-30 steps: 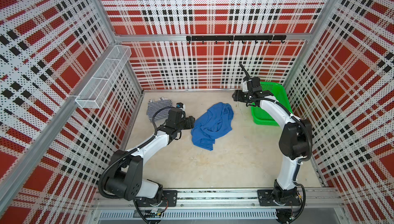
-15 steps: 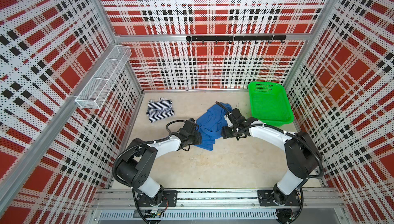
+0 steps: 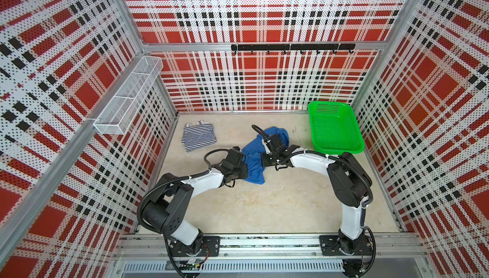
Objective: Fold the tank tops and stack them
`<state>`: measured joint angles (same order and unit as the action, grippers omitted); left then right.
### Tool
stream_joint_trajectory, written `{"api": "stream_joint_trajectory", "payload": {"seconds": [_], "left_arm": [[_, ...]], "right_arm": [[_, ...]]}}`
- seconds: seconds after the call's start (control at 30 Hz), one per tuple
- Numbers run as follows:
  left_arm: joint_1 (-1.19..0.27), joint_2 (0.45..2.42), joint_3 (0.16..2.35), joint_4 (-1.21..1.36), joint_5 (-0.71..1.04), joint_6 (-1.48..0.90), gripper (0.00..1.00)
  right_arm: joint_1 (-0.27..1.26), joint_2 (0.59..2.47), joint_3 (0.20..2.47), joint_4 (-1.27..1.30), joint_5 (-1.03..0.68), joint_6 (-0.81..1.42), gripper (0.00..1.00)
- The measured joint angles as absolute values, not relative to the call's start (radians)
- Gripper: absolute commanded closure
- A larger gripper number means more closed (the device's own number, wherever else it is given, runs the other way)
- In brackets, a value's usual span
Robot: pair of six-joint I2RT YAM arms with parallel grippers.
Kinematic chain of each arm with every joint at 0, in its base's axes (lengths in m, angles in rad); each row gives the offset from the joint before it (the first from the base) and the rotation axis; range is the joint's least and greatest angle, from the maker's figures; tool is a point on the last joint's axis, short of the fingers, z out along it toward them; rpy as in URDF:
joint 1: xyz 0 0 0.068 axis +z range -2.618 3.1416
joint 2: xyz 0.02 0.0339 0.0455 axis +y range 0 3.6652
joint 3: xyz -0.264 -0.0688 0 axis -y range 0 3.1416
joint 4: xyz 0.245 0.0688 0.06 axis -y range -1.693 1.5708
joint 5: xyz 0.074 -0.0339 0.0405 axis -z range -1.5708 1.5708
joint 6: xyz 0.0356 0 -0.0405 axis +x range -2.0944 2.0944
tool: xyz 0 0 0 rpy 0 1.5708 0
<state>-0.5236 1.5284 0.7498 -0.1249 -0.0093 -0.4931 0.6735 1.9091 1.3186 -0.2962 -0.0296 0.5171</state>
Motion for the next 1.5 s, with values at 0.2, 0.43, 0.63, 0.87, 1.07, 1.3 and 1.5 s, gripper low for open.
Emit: {"api": "stream_joint_trajectory", "payload": {"seconds": [0.2,0.43,0.63,0.87,1.07,1.3,1.5], "left_arm": [[-0.493,1.425,0.817,-0.179,-0.084,-0.453,1.0],[-0.411,1.243,0.93,-0.209,-0.061,-0.405,1.0],[-0.376,1.175,0.976,-0.219,0.025,-0.364,1.0],[-0.36,1.193,1.001,-0.273,0.075,-0.321,1.0],[-0.308,1.196,1.128,-0.296,0.117,-0.264,1.0],[-0.276,1.28,1.157,-0.267,0.34,-0.283,1.0],[-0.398,1.277,0.888,-0.039,0.538,-0.473,1.0]], "right_arm": [[0.59,1.726,1.356,-0.321,-0.003,0.481,1.0],[0.547,1.544,1.398,-0.358,-0.006,0.426,1.0],[0.508,1.503,1.398,-0.373,-0.018,0.406,1.0],[0.503,1.503,1.398,-0.394,-0.034,0.383,1.0],[0.475,1.496,1.419,-0.393,-0.091,0.361,1.0],[0.351,1.615,1.586,-0.416,-0.257,0.358,1.0],[0.213,1.929,1.863,-0.581,-0.432,0.342,1.0]]}}
